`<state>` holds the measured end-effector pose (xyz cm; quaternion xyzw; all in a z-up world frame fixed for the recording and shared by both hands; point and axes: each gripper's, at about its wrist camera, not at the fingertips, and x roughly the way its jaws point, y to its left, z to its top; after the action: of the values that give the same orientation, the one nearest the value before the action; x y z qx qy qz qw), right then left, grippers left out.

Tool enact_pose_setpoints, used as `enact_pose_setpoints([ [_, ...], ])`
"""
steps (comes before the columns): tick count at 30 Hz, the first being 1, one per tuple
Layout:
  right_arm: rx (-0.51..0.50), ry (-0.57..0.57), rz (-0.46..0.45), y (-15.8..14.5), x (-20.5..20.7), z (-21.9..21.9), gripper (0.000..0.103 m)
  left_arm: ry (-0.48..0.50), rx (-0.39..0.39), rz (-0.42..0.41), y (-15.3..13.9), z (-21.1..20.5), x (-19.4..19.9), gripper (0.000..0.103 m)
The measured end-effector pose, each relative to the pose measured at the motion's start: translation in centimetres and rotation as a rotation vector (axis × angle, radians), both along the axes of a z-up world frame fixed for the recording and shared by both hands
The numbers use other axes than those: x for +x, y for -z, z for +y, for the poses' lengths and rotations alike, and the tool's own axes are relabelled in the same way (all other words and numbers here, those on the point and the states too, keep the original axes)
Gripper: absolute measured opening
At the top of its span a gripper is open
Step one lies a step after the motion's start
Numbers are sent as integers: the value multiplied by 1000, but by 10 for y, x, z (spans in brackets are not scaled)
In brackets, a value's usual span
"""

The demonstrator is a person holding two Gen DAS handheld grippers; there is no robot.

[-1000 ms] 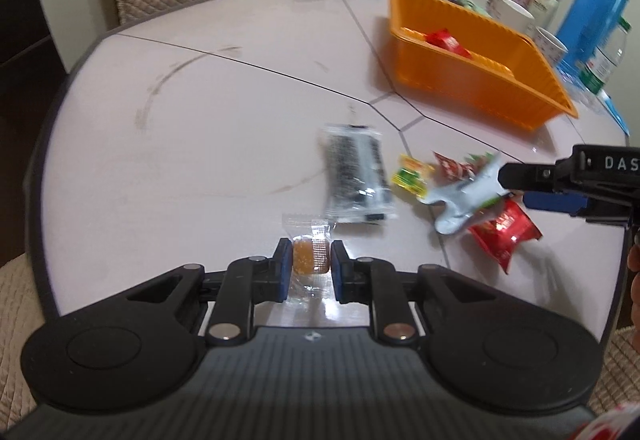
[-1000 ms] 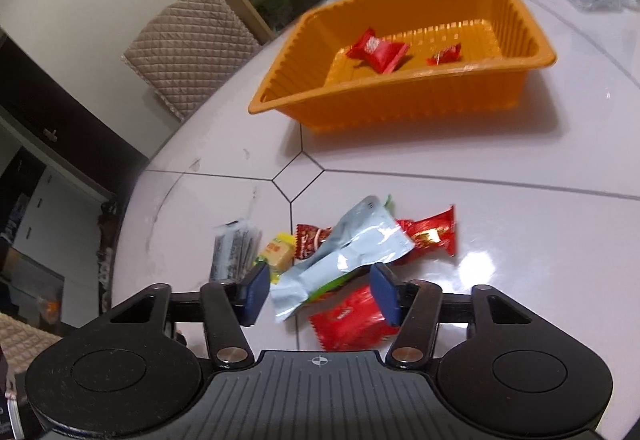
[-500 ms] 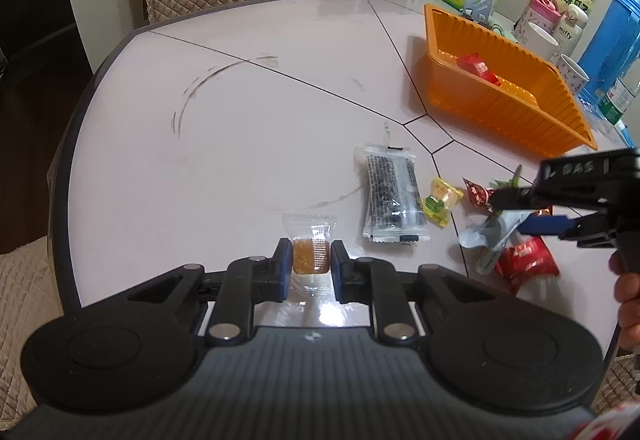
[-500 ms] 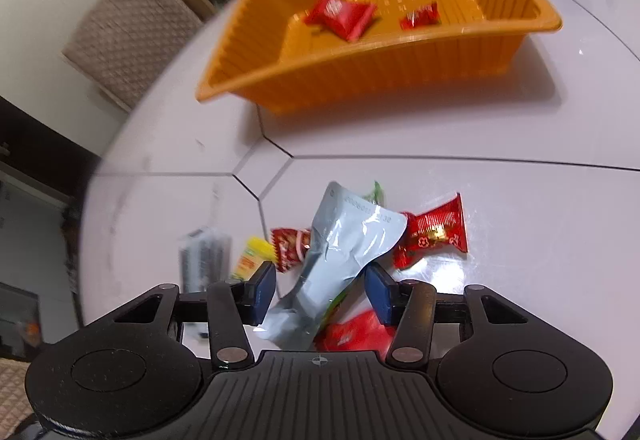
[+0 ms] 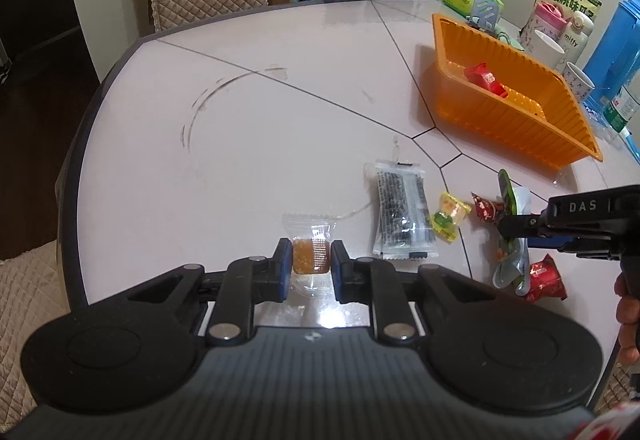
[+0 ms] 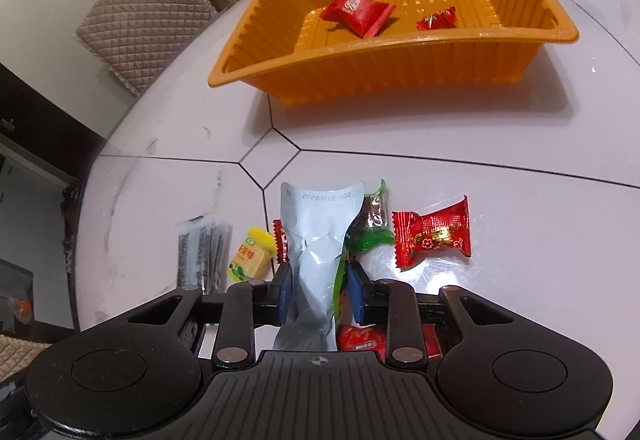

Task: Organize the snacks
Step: 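Grasp the silver foil pouch with the right gripper while the left gripper holds the clear packet, then carry both held snacks over the orange tray and release the clear packet from the left gripper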

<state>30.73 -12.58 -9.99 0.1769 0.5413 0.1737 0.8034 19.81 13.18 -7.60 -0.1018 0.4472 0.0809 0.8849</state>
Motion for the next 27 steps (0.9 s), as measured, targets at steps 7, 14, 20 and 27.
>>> enact_pose_setpoints([
  [7, 53, 0, -30, -18, -7, -17, 30, 46, 5, -10, -11, -11, 2, 18],
  [14, 93, 4, -59, -40, -11, -38, 30, 106, 1, -30, -27, -29, 14, 18],
  [20, 94, 16, -108, -57, -7, -59, 30, 168, 1, -66, -41, -52, 36, 18],
  [27, 93, 44, -160, -75, 13, -83, 30, 233, 9, -121, -61, -81, 78, 18],
])
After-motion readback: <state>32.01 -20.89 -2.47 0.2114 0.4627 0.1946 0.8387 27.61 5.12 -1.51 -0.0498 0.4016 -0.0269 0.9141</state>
